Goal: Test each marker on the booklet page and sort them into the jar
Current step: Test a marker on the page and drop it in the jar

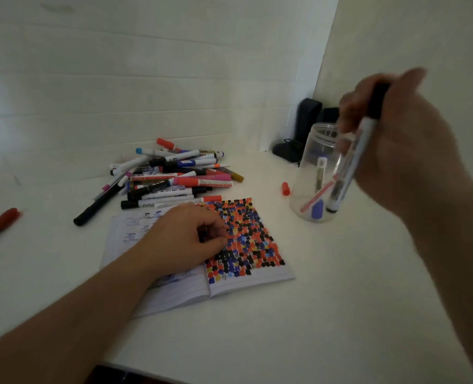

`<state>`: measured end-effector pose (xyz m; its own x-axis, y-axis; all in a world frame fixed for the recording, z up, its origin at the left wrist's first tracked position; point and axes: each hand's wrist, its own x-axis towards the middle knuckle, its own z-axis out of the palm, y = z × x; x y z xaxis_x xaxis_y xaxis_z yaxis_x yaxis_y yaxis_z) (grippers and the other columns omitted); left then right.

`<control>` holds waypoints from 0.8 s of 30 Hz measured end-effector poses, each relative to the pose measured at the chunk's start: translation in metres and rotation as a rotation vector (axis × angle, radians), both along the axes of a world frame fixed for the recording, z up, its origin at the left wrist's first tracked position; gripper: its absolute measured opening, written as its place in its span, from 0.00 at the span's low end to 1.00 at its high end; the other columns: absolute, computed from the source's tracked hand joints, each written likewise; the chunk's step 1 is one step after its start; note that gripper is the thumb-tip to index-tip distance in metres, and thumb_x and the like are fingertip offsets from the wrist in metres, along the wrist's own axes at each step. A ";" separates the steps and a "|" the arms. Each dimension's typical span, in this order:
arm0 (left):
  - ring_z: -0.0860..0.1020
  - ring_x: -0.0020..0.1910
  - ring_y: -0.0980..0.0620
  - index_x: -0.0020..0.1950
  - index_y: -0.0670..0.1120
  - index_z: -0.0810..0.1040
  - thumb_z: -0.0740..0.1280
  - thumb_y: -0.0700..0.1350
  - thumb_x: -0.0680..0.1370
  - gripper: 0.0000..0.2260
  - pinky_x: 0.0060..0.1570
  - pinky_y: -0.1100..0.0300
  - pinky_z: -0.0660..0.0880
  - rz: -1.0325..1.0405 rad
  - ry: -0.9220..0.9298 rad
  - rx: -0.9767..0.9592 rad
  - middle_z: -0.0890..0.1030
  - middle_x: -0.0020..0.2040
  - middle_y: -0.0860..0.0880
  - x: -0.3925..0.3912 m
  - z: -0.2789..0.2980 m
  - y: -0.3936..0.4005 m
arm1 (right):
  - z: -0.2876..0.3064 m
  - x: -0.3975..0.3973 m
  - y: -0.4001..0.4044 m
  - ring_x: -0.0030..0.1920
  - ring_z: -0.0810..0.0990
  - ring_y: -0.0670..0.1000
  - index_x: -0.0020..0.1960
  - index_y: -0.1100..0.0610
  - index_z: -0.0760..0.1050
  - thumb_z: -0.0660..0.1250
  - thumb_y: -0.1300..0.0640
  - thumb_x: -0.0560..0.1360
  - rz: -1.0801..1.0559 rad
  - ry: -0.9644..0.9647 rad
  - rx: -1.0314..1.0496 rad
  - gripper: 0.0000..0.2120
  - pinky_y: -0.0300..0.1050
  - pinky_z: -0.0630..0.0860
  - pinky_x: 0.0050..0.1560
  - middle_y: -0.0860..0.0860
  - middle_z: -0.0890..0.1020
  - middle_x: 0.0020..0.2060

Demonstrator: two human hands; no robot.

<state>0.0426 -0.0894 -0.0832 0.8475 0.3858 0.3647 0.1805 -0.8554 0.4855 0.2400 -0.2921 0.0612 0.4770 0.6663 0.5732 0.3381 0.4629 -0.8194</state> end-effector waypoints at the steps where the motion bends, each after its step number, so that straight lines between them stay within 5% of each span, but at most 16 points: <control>1: 0.79 0.43 0.62 0.45 0.56 0.84 0.75 0.52 0.76 0.02 0.45 0.59 0.79 0.002 0.004 -0.006 0.82 0.40 0.60 0.000 0.000 0.000 | 0.017 0.013 -0.006 0.39 0.71 0.50 0.45 0.46 0.79 0.53 0.36 0.82 -0.068 -0.087 0.059 0.22 0.42 0.72 0.39 0.48 0.75 0.41; 3: 0.79 0.43 0.62 0.45 0.56 0.84 0.75 0.52 0.76 0.02 0.45 0.59 0.79 0.003 0.005 -0.015 0.82 0.40 0.60 0.000 0.001 -0.001 | 0.042 0.039 -0.012 0.35 0.70 0.47 0.47 0.44 0.81 0.59 0.40 0.84 -0.217 -0.159 0.163 0.15 0.41 0.67 0.34 0.47 0.75 0.40; 6: 0.79 0.44 0.61 0.45 0.57 0.83 0.74 0.52 0.76 0.02 0.45 0.60 0.78 0.008 0.010 -0.024 0.82 0.41 0.60 0.000 0.000 -0.001 | 0.052 0.067 -0.007 0.35 0.76 0.47 0.49 0.49 0.80 0.61 0.49 0.84 -0.503 -0.222 0.183 0.10 0.42 0.72 0.35 0.46 0.77 0.38; 10: 0.80 0.45 0.61 0.44 0.57 0.83 0.74 0.52 0.76 0.02 0.43 0.65 0.77 0.007 0.016 -0.026 0.82 0.40 0.60 0.000 0.001 -0.001 | 0.018 0.076 0.013 0.36 0.83 0.48 0.47 0.48 0.83 0.70 0.54 0.80 -0.593 -0.383 -0.216 0.05 0.46 0.80 0.42 0.44 0.83 0.35; 14: 0.80 0.43 0.61 0.44 0.56 0.83 0.74 0.52 0.76 0.02 0.43 0.65 0.77 0.002 0.007 -0.031 0.82 0.40 0.60 -0.001 0.000 0.000 | -0.015 0.068 0.027 0.38 0.81 0.40 0.58 0.47 0.81 0.71 0.49 0.80 -0.645 -0.653 -0.467 0.08 0.30 0.73 0.42 0.44 0.82 0.40; 16: 0.80 0.43 0.61 0.44 0.56 0.83 0.74 0.53 0.76 0.02 0.44 0.63 0.78 0.004 0.004 -0.027 0.82 0.40 0.60 0.000 -0.001 0.000 | -0.020 0.064 0.034 0.40 0.81 0.51 0.60 0.49 0.75 0.67 0.47 0.81 -0.713 -0.744 -0.471 0.10 0.45 0.77 0.46 0.48 0.82 0.39; 19: 0.80 0.43 0.61 0.45 0.56 0.83 0.73 0.53 0.76 0.02 0.44 0.62 0.79 0.008 0.008 -0.020 0.82 0.40 0.60 0.000 -0.001 0.000 | -0.026 0.062 0.044 0.39 0.78 0.61 0.51 0.51 0.69 0.59 0.43 0.84 -0.839 -0.982 -0.571 0.12 0.56 0.74 0.48 0.52 0.79 0.35; 24: 0.76 0.42 0.62 0.45 0.58 0.82 0.71 0.58 0.77 0.06 0.46 0.62 0.75 0.136 -0.023 0.125 0.79 0.39 0.62 -0.001 -0.007 0.002 | -0.038 0.065 0.048 0.37 0.73 0.54 0.41 0.49 0.74 0.56 0.39 0.82 -0.929 -1.125 -0.651 0.19 0.51 0.62 0.48 0.43 0.69 0.28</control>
<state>0.0413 -0.0872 -0.0906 0.7812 0.4468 0.4360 0.2886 -0.8778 0.3824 0.3047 -0.2444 0.0228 0.3882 0.6591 0.6441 0.8311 -0.5523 0.0643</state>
